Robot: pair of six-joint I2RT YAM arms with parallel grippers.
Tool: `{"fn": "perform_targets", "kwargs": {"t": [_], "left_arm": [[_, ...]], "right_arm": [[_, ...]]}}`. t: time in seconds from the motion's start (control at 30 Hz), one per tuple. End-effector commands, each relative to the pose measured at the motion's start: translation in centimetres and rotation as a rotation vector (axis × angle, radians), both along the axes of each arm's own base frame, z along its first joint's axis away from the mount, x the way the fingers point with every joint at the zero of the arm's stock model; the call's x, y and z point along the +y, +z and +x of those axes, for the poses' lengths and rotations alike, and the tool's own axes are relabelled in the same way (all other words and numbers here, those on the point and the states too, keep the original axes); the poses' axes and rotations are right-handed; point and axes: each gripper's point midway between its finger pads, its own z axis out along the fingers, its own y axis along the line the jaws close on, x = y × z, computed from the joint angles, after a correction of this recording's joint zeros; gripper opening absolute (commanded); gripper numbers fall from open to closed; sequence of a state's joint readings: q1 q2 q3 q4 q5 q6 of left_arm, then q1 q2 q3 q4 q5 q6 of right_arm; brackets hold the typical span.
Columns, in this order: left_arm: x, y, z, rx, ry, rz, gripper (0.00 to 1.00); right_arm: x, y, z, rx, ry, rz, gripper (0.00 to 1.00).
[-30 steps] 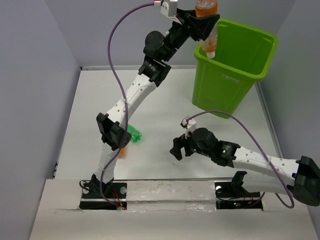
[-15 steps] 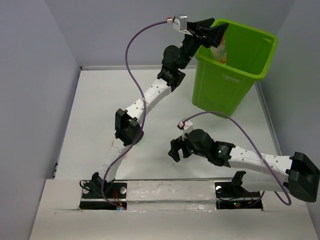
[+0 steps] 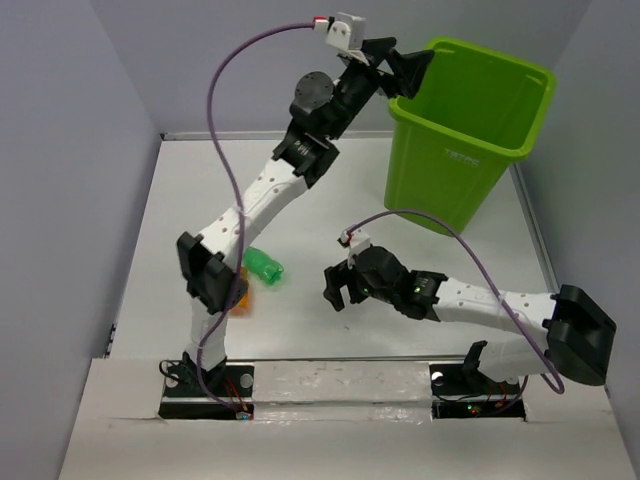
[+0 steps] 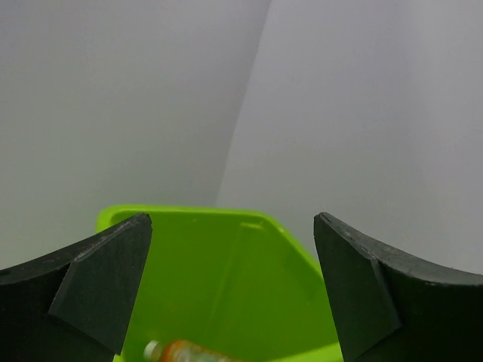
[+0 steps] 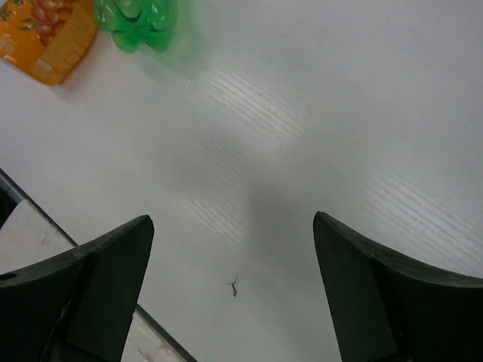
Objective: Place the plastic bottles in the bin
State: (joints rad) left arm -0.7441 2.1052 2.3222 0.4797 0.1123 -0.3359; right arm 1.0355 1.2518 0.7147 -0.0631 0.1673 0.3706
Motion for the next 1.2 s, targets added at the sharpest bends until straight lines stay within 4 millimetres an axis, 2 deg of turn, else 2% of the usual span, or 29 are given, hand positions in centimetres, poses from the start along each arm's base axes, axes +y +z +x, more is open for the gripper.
{"fn": "perform_targets", "kwargs": {"t": [0.0,0.03,0.07,0.1,0.13,0.17,0.2,0.23,0.27,0.33,0.37,0.4,0.43,0.47,0.5,0.53,0.57,0.67,0.73,0.77,0.97,1.13,1.17], "left_arm": [[11.3,8.9,-7.4,-0.111,0.21,0.006,0.99],[12.6,8.1,-7.6,-0.075,0.252,0.02,0.99],[15.0,6.3,-8.4,-0.01,0.309,0.06,0.99],[16.8,5.1,-8.4,0.047,0.379,0.066,0.99],[17.5,3.8,-9.1,0.077,0.377,0.1,0.99],[20.2,1.4,-10.1,0.155,0.441,0.136,0.99],[21.4,-0.1,-10.6,0.194,0.473,0.16,0.99],[24.6,-1.1,-12.4,0.246,0.534,0.17,0.99],[25.3,-5.1,-12.4,0.33,0.562,0.225,0.99],[27.8,-8.7,-13.6,0.428,0.617,0.256,0.99],[30.3,-12.2,-14.8,0.511,0.685,0.297,0.99],[31.6,-13.9,-15.4,0.561,0.72,0.288,0.99],[34.0,-15.3,-16.9,0.626,0.775,0.242,0.99],[34.9,-17.8,-17.4,0.676,0.807,0.266,0.99],[35.8,-18.8,-18.0,0.708,0.827,0.252,0.99],[36.4,-19.7,-18.6,0.747,0.835,0.213,0.99],[37.2,-21.5,-19.6,0.788,0.844,0.233,0.99],[37.6,-23.7,-20.7,0.868,0.838,0.199,0.92],[38.1,-25.3,-21.7,0.903,0.825,0.183,0.91],[38.0,-25.7,-21.9,0.911,0.819,0.185,0.99],[37.3,-29.4,-23.5,1.069,0.781,0.295,0.99],[37.2,-30.2,-25.0,1.136,0.739,0.336,0.99],[37.1,-30.7,-25.3,1.154,0.728,0.361,0.99]], "right_arm": [[3.7,3.8,3.1,-0.083,-0.056,0.092,0.92],[4.4,3.9,3.5,-0.081,-0.062,0.1,0.92],[5.8,4.3,4.1,-0.081,-0.052,0.116,0.92],[6.5,4.6,4.4,-0.078,-0.054,0.131,0.93],[7.4,4.9,4.3,-0.081,-0.041,0.141,0.93],[8.5,5.6,4.6,-0.098,-0.024,0.174,0.93],[9.6,5.8,5.1,-0.122,0.01,0.168,0.93],[10.4,6.1,5.2,-0.138,0.042,0.174,0.93],[11.3,6.3,5.1,-0.15,0.083,0.183,0.94],[12.8,6.5,5.8,-0.179,0.115,0.166,0.94],[13.2,6.5,5.8,-0.18,0.138,0.157,0.94],[13.7,6.3,6.0,-0.183,0.153,0.145,0.94],[14.7,6.7,6.5,-0.196,0.166,0.142,0.94],[15.2,6.4,6.4,-0.189,0.188,0.129,0.94],[15.7,6.3,6.6,-0.186,0.199,0.125,0.94],[16.2,6.0,6.8,-0.186,0.21,0.112,0.95],[17.2,5.6,7.2,-0.172,0.221,0.102,0.94],[18.7,4.2,7.8,-0.154,0.237,0.075,0.95],[19.8,1.1,8.5,-0.12,0.239,0.02,0.95],[20.3,1.0,8.8,-0.124,0.237,0.021,0.94],[20.3,-1.0,9.8,-0.115,0.211,-0.048,0.89],[19.9,-2.6,10.1,-0.11,0.188,-0.08,0.85],[19.8,-3.0,10.1,-0.106,0.185,-0.086,0.81]]}}
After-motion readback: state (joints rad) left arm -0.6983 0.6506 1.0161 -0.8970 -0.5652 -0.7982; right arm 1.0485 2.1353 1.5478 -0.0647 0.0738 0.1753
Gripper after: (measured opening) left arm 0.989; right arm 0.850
